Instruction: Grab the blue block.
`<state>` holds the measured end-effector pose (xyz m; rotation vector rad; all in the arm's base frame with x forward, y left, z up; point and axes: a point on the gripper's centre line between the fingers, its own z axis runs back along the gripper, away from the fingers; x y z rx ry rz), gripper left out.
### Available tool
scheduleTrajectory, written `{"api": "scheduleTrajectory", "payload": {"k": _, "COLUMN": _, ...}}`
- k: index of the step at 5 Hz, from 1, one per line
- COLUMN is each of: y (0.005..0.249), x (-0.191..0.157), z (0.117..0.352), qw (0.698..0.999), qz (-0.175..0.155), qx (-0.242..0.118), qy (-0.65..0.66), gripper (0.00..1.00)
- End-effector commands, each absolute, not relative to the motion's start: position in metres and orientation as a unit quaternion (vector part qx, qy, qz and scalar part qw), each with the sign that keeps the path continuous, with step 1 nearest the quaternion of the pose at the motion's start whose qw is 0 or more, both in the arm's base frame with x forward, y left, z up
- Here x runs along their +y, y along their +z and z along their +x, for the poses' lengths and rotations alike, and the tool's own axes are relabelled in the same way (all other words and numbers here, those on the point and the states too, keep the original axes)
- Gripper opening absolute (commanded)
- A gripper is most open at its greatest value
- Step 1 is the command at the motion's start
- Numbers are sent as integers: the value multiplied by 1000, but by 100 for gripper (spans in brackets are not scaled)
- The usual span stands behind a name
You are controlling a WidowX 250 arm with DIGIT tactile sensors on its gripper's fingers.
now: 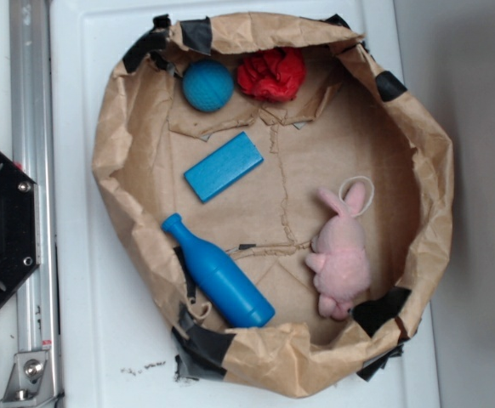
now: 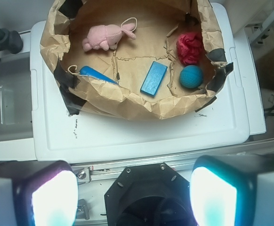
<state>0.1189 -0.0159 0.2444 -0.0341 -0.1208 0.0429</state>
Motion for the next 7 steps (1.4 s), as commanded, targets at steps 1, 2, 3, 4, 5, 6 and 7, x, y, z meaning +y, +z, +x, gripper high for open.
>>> {"api": "scheduleTrajectory", "payload": {"k": 1, "y": 244, "x": -16, "z": 119, "qw": 998, "qz": -17, "qx": -60, "qy": 21, "gripper": 100}}
{"api": "scheduleTrajectory", "payload": {"k": 2, "y": 212, "x": -5, "z": 157, "qw": 990, "qz": -16, "qx": -6, "qy": 137, "gripper": 100}}
{"api": "scheduleTrajectory", "payload": {"k": 3, "y": 171, "x": 12, "z": 188, "qw": 977, "qz": -33, "qx": 14, "qy": 209, "gripper": 100}}
{"api": "scheduleTrajectory", "payload": {"k": 4, "y": 119, "x": 19, "z": 235, "qw": 966, "qz": -35, "qx": 37, "qy": 254, "gripper": 100}}
{"api": "scheduleTrajectory", "payload": {"k": 5, "y": 74, "x": 27, "z": 255, "qw": 963, "qz": -18, "qx": 25, "qy": 267, "gripper": 100}}
{"api": "scheduleTrajectory", "payload": {"k": 6, "y": 48, "x": 20, "z": 270, "qw": 969, "qz": -3, "qx": 11, "qy": 247, "gripper": 100}}
{"api": "scheduleTrajectory", "payload": {"k": 7, "y": 26, "x": 11, "z": 242, "qw": 973, "qz": 8, "qx": 15, "qy": 231, "gripper": 100}}
